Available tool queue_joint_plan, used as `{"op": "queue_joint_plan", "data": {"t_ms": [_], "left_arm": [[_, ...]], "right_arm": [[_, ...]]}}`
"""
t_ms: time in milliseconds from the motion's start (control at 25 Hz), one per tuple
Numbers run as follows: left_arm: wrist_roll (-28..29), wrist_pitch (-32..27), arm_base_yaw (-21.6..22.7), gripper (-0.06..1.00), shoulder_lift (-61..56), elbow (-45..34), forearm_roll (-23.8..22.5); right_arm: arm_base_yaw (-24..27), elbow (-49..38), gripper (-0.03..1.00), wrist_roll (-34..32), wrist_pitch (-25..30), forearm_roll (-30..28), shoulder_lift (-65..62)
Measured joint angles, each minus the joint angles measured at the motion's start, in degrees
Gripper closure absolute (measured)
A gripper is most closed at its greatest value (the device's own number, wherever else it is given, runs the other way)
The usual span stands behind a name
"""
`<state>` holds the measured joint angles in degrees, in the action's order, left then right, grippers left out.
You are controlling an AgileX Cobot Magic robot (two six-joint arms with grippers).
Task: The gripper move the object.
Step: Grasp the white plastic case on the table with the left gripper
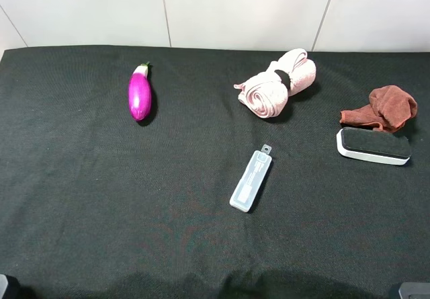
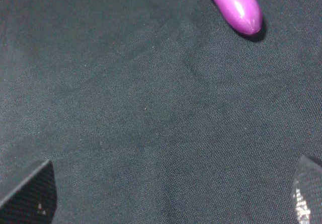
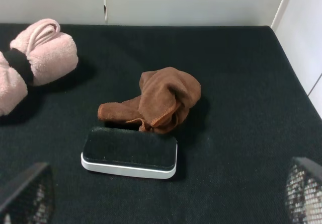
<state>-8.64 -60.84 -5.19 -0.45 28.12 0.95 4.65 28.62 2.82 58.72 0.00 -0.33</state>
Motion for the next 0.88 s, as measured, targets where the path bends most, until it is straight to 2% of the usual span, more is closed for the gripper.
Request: {"op": "queue_joint_plan", "data": {"t_ms": [880], "left_arm": [[0.00,0.00,0.00,-0.05,0.00,0.00,0.00]], "right_arm": [[0.00,0.00,0.27,0.00,0.00,0.00,0.00]]}}
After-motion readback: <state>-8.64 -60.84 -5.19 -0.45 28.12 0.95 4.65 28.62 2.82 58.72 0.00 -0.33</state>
